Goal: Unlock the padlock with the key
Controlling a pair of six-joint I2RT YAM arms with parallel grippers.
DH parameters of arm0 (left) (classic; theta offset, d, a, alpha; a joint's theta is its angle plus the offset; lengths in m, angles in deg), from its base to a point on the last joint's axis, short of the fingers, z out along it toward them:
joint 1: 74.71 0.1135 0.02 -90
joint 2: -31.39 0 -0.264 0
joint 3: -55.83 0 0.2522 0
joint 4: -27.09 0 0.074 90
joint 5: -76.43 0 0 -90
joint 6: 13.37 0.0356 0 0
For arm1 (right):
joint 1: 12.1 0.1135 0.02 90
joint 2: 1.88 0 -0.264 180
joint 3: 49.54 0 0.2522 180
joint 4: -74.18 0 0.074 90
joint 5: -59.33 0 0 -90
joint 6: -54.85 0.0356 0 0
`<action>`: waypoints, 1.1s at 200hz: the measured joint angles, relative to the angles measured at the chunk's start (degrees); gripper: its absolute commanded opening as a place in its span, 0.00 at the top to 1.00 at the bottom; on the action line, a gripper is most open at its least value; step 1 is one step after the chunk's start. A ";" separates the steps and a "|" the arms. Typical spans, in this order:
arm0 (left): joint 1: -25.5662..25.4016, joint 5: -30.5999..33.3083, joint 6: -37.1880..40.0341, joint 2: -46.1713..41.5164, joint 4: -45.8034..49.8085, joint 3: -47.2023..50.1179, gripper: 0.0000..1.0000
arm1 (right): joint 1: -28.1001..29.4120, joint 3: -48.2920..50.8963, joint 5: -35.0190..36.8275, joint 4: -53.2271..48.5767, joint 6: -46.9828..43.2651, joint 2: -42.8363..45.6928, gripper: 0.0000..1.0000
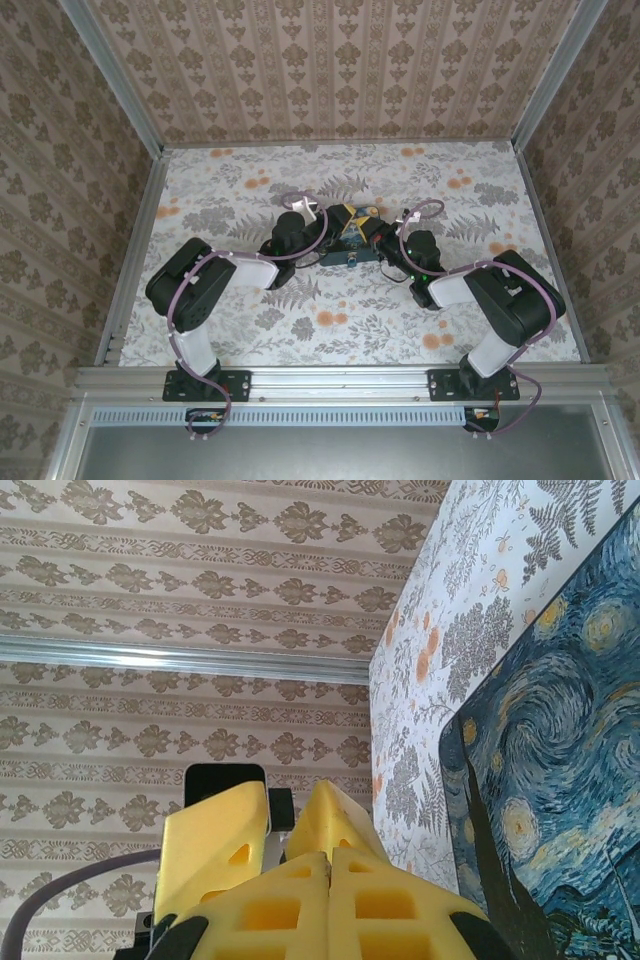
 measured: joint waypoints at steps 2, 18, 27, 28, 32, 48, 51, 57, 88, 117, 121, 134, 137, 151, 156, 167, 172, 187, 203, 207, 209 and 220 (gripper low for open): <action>-0.04 0.04 0.09 0.00 -0.02 0.00 0.80 | 0.00 0.00 0.02 0.00 -0.02 0.00 1.00; -0.13 0.15 0.20 0.00 0.00 0.00 0.83 | 0.00 0.00 0.09 0.02 0.00 0.00 1.00; -0.13 0.17 0.17 0.00 0.02 0.02 0.86 | 0.00 0.00 0.11 0.20 -0.02 0.00 1.00; -0.13 0.20 0.20 0.00 0.04 0.02 0.86 | 0.00 0.00 0.13 0.20 -0.02 0.00 1.00; -0.13 0.20 0.20 0.00 0.04 0.02 0.86 | 0.00 0.00 0.13 0.26 -0.02 0.00 1.00; -0.13 0.22 0.22 0.00 0.11 0.02 0.88 | 0.00 0.00 0.13 0.68 -0.02 0.00 1.00; -0.13 0.22 0.22 0.00 0.11 0.02 0.89 | 0.00 0.00 0.15 0.74 -0.02 0.00 1.00; -0.13 0.22 0.22 0.00 0.11 0.02 0.91 | 0.00 0.00 0.13 0.85 0.00 0.00 1.00; -0.13 0.46 0.26 0.00 0.22 0.00 0.98 | 0.00 0.00 0.13 1.03 -0.02 0.00 1.00; -0.13 0.44 0.68 0.00 0.42 0.00 1.00 | 0.00 0.00 0.11 0.98 -0.04 0.00 0.84; -0.13 0.42 0.81 0.00 0.44 0.00 1.00 | -0.02 0.00 0.11 0.96 -0.04 0.02 0.76; -0.04 0.20 1.27 -0.09 0.72 -0.04 1.00 | -0.24 0.09 -0.15 0.81 -0.57 0.07 0.57; 0.00 0.09 1.29 -0.13 0.96 -0.04 1.00 | -0.37 0.13 -0.28 0.81 -0.87 0.15 0.55; 0.52 -0.96 2.01 -0.37 2.12 -0.04 1.00 | -1.11 0.74 -0.90 0.50 -1.88 1.09 0.46; 0.83 -1.51 2.34 -0.55 2.75 -0.07 1.00 | -1.66 1.07 -1.31 0.17 -2.14 1.70 0.42; 1.75 -2.75 3.04 -1.14 4.11 -0.11 1.00 | -3.08 1.73 -2.29 -0.74 -3.06 3.32 0.37; 2.25 -3.43 3.30 -1.40 4.72 -0.20 1.00 | -3.85 1.92 -2.91 -1.36 -3.76 4.04 0.35; 3.67 -5.81 4.42 -2.12 6.12 -0.63 1.00 | -6.14 2.05 -4.72 -3.54 -5.38 6.32 0.27; 5.20 -9.03 6.12 -3.02 8.41 -1.64 1.00 | -8.07 2.03 -6.62 -6.47 -7.85 8.72 0.21; 5.49 -9.68 6.49 -3.19 9.01 -1.88 1.00 | -8.35 2.01 -7.17 -7.41 -8.74 9.35 0.20; 5.68 -10.14 6.86 -3.39 9.40 -2.08 1.00 | -8.46 2.01 -7.23 -7.80 -9.01 9.60 0.20; 6.45 -12.33 8.46 -4.24 11.85 -3.02 1.00 | -8.83 1.90 -8.07 -10.97 -11.80 11.43 0.21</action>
